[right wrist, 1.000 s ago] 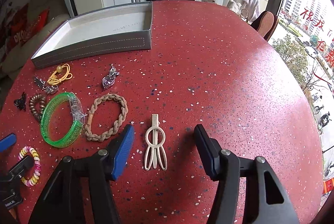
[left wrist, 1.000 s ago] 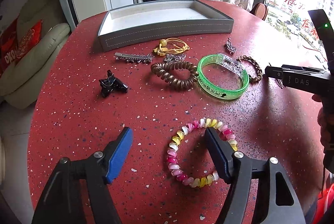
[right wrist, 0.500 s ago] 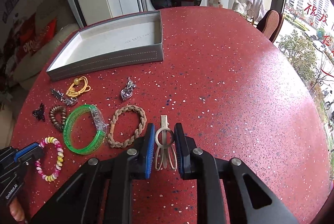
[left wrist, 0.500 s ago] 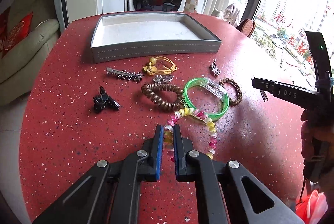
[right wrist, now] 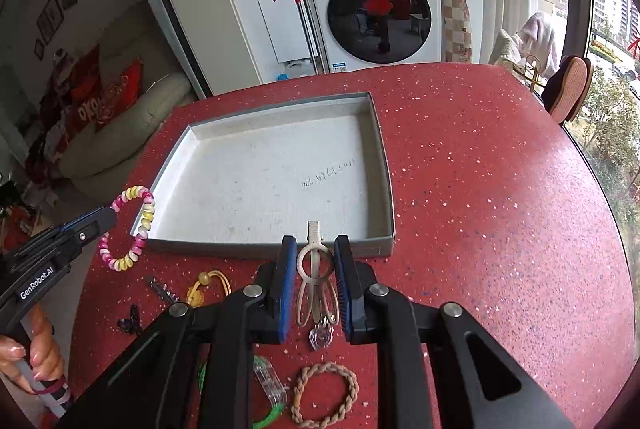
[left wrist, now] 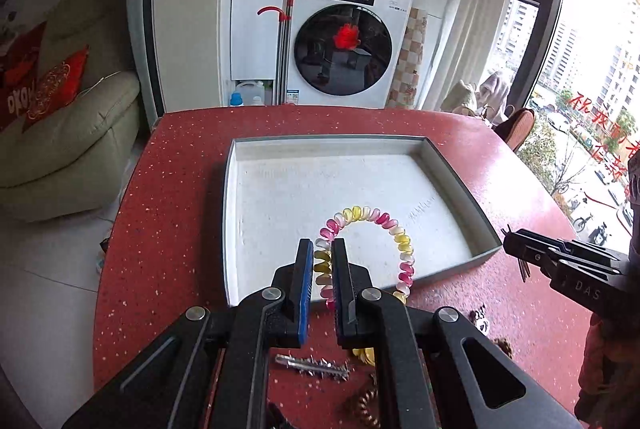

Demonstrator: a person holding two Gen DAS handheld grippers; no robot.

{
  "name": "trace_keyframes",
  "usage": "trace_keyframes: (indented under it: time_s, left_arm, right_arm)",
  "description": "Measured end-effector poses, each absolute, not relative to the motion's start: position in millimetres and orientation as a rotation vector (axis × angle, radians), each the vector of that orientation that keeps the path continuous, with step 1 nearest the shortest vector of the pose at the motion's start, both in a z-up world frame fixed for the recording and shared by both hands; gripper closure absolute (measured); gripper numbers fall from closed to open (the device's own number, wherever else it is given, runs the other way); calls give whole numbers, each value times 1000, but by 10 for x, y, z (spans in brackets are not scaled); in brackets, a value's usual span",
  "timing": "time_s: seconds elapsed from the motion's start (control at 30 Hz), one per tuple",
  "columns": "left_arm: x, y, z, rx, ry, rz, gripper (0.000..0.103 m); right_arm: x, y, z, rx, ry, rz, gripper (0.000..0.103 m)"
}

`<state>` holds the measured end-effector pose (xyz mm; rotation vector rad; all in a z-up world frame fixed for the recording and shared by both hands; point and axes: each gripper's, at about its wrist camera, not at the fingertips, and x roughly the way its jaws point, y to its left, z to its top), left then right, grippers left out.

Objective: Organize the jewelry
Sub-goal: 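Carry the bracelet with the left tool into the tray and open while the right tool drops the clip there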

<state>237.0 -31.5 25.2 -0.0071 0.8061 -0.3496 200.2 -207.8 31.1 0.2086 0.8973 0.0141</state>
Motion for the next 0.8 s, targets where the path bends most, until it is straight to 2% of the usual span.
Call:
trace_keyframes:
  time_s: [0.27, 0.4, 0.53, 0.57, 0.63, 0.67, 0.7, 0.73, 0.8]
  left_arm:
    - [3152, -649, -291, 104, 920, -286, 75]
    - [3266, -694, -557, 137, 971, -249, 75]
    - [3275, -702, -606, 166, 962, -217, 75]
    - [3264, -692, -602, 161, 964, -214, 75]
    - [3253, -663, -572, 148, 955, -206, 75]
    - [3237, -644, -546, 141, 942, -200, 71]
    - [3228, -629, -516, 135, 933, -196, 38]
    - [3209, -612, -483, 130, 924, -189, 0]
    - [3147, -584, -370, 123, 863, -175, 0]
  right_arm:
    - [2764, -2007, -86, 187, 993, 22, 82]
    - [2868, -2043, -326, 199, 1049, 4, 82]
    - [2819, -1998, -385, 160, 1047, 4, 82]
    - [2819, -1986, -382, 153, 1051, 9, 79]
    - [2804, -1990, -358, 174, 1053, 15, 68]
    - [2788, -2001, -328, 193, 1045, 20, 59]
    - [2763, -2015, -295, 208, 1034, 25, 52]
    - [2751, -2031, -257, 221, 1025, 29, 51]
    - [2696, -2054, -191, 248, 1011, 42, 46]
